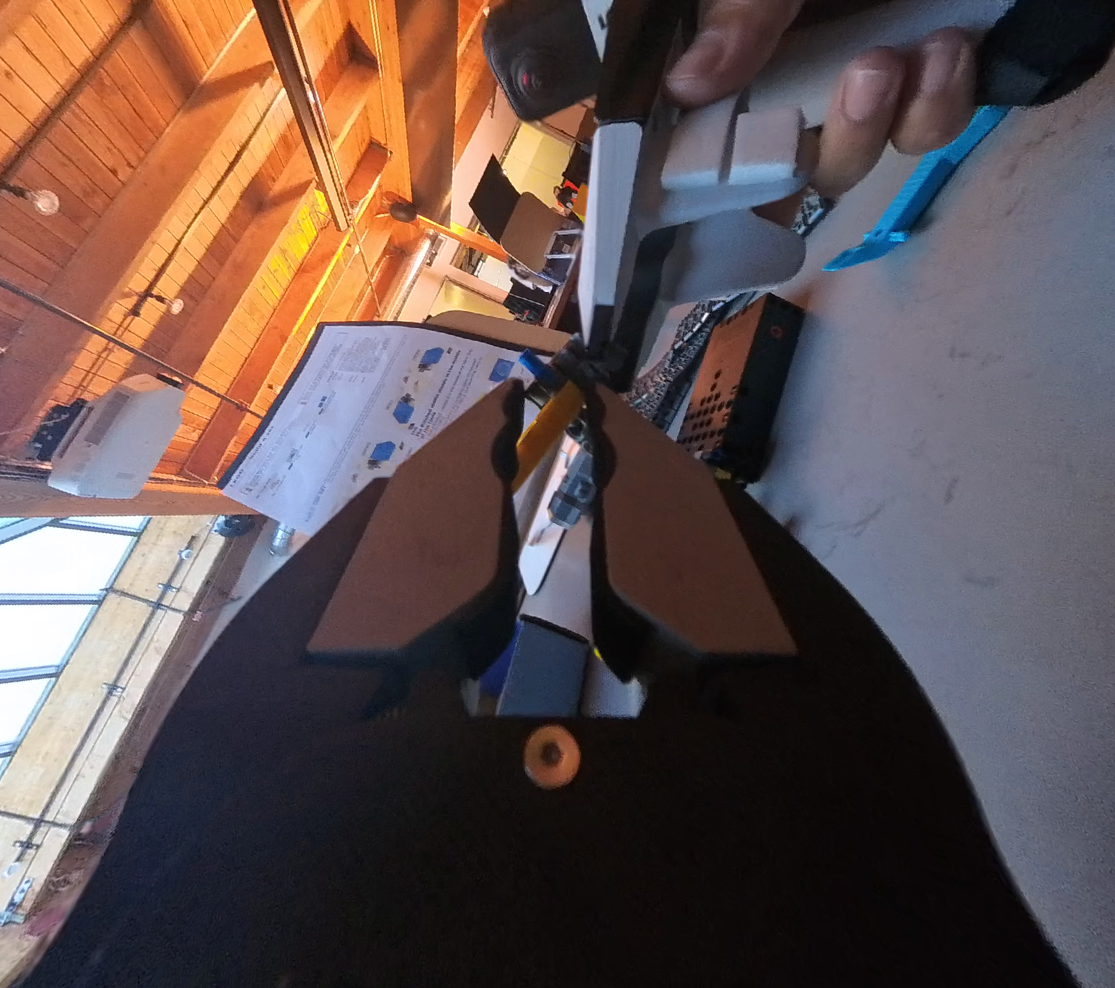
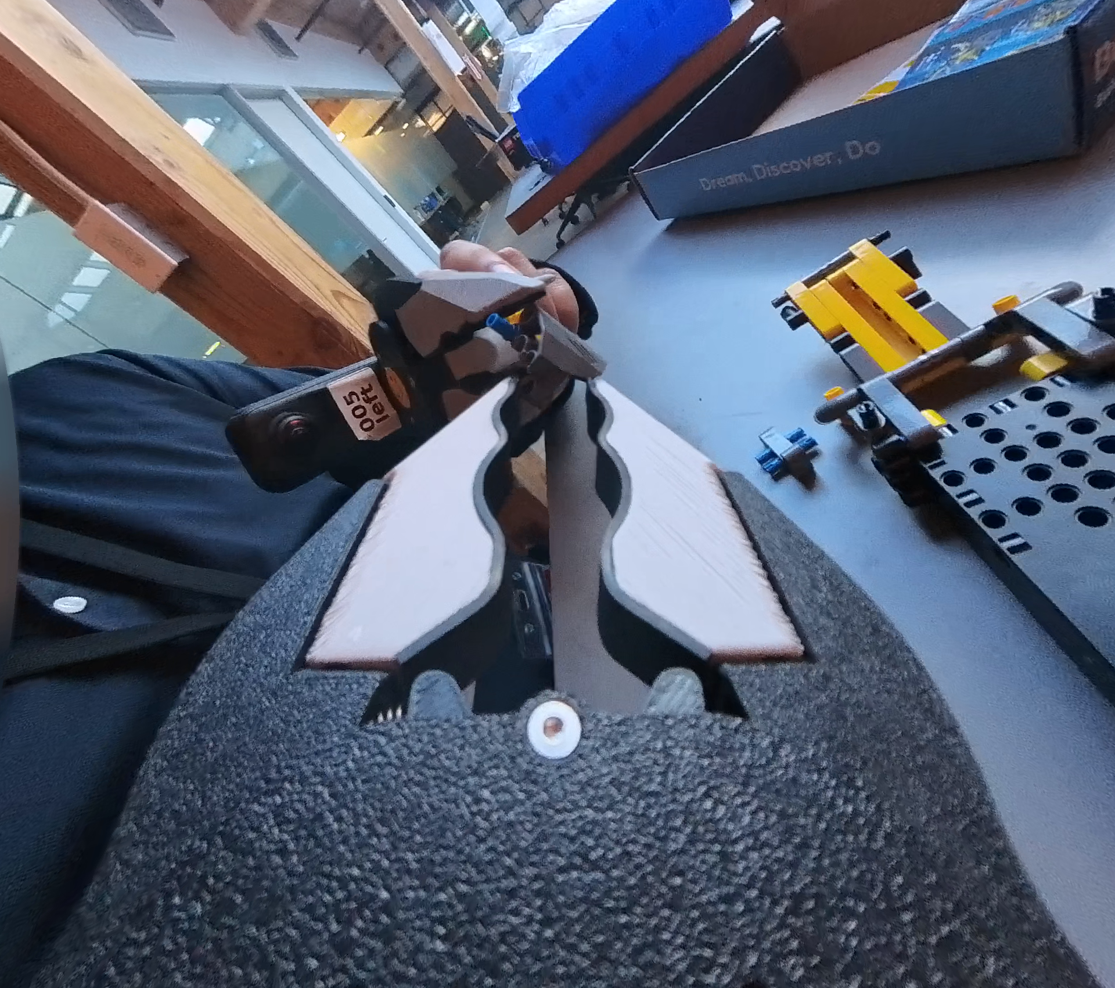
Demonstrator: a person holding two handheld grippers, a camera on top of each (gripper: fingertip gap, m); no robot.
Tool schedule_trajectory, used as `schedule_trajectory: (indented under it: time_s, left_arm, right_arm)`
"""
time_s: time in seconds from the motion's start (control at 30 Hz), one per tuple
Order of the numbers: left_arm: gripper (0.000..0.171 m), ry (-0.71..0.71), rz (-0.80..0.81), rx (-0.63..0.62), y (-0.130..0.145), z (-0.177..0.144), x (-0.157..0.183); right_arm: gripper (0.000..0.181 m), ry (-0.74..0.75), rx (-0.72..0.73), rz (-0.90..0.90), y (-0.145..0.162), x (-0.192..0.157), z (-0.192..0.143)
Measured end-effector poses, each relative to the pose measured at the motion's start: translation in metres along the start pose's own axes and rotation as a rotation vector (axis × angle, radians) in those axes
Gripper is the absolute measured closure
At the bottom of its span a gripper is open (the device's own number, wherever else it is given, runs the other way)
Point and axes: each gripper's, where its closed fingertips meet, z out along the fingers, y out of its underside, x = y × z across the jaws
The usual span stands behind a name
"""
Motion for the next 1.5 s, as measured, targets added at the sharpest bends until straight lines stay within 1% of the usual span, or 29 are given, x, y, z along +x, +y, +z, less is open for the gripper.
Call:
schedule_trajectory:
  time_s: [0.07, 0.13, 0.17, 0.2, 0.33, 0.43, 0.47, 0.5, 0.53, 0.57, 0.63, 0.7, 0.8, 0.9, 0.97, 1.07, 1.13, 1.27, 1.37, 1.43, 1.5]
  left_arm:
    - [0.152, 0.041, -0.027, -0.018, 0.003, 0.003, 0.005]
    - [0.145, 0.123, -0.069, -0.016, 0.002, 0.003, 0.014]
    - [0.143, 0.163, -0.09, -0.024, 0.002, 0.003, 0.017]
    - [0.145, 0.19, -0.113, -0.029, 0.002, 0.003, 0.017]
    - [0.142, 0.29, -0.193, -0.063, 0.004, 0.002, 0.022]
    - [0.142, 0.36, -0.246, -0.136, 0.014, 0.004, 0.031]
    - [0.142, 0.362, -0.252, -0.16, 0.018, 0.006, 0.032]
    - [0.144, 0.362, -0.249, -0.173, 0.021, 0.007, 0.033]
    - [0.152, 0.364, -0.241, -0.172, 0.021, 0.007, 0.034]
    - [0.156, 0.365, -0.236, -0.163, 0.02, 0.007, 0.034]
    - [0.157, 0.367, -0.223, -0.166, 0.019, 0.007, 0.035]
    - [0.157, 0.362, -0.194, -0.175, 0.021, 0.006, 0.035]
    - [0.157, 0.331, -0.182, -0.136, 0.015, 0.004, 0.029]
    - [0.158, 0.307, -0.284, -0.071, 0.005, 0.004, 0.018]
    - [0.158, 0.286, -0.334, -0.051, 0.003, 0.004, 0.013]
    - [0.157, 0.246, -0.324, -0.028, 0.0, 0.005, 0.009]
    - [0.157, 0.248, -0.328, -0.026, -0.003, 0.006, 0.012]
    - [0.157, 0.248, -0.358, -0.022, -0.001, 0.007, 0.013]
    - [0.157, 0.25, -0.342, -0.019, -0.001, 0.006, 0.014]
    - [0.155, 0.269, -0.3, -0.059, 0.005, 0.008, 0.021]
    - [0.152, 0.295, -0.264, -0.097, 0.01, 0.011, 0.031]
  right_arm:
    - [0.166, 0.069, -0.018, -0.084, 0.001, 0.006, -0.001]
    - [0.174, 0.184, -0.051, -0.215, 0.002, 0.017, -0.004]
    - [0.174, 0.23, -0.071, -0.282, 0.002, 0.02, -0.006]
    - [0.175, 0.261, -0.092, -0.33, 0.003, 0.021, -0.007]
    - [0.175, 0.317, -0.117, -0.43, 0.001, 0.021, -0.009]
    - [0.175, 0.376, -0.155, -0.487, 0.003, 0.028, -0.01]
    - [0.175, 0.378, -0.164, -0.503, 0.005, 0.028, -0.009]
    - [0.175, 0.377, -0.182, -0.515, 0.007, 0.027, -0.007]
    - [0.175, 0.383, -0.203, -0.529, 0.01, 0.028, -0.006]
    - [0.175, 0.393, -0.223, -0.546, 0.013, 0.029, -0.004]
    - [0.174, 0.405, -0.247, -0.569, 0.017, 0.031, -0.002]
    - [0.174, 0.394, -0.238, -0.561, 0.017, 0.03, -0.001]
    - [0.174, 0.324, -0.196, -0.496, 0.015, 0.024, 0.0]
    - [0.174, 0.204, -0.118, -0.37, 0.008, 0.012, -0.001]
    - [0.169, 0.148, -0.08, -0.289, 0.004, 0.009, -0.003]
    - [0.168, 0.086, -0.043, -0.208, 0.001, 0.006, -0.002]
    - [0.169, 0.048, -0.019, -0.166, 0.0, 0.003, -0.001]
    - [0.169, 0.028, 0.002, -0.125, -0.001, 0.005, 0.0]
    - [0.173, 0.041, -0.01, -0.152, 0.0, 0.006, -0.001]
    - [0.176, 0.084, -0.039, -0.197, 0.004, 0.01, -0.001]
    - [0.177, 0.093, -0.083, -0.234, 0.011, 0.009, 0.004]
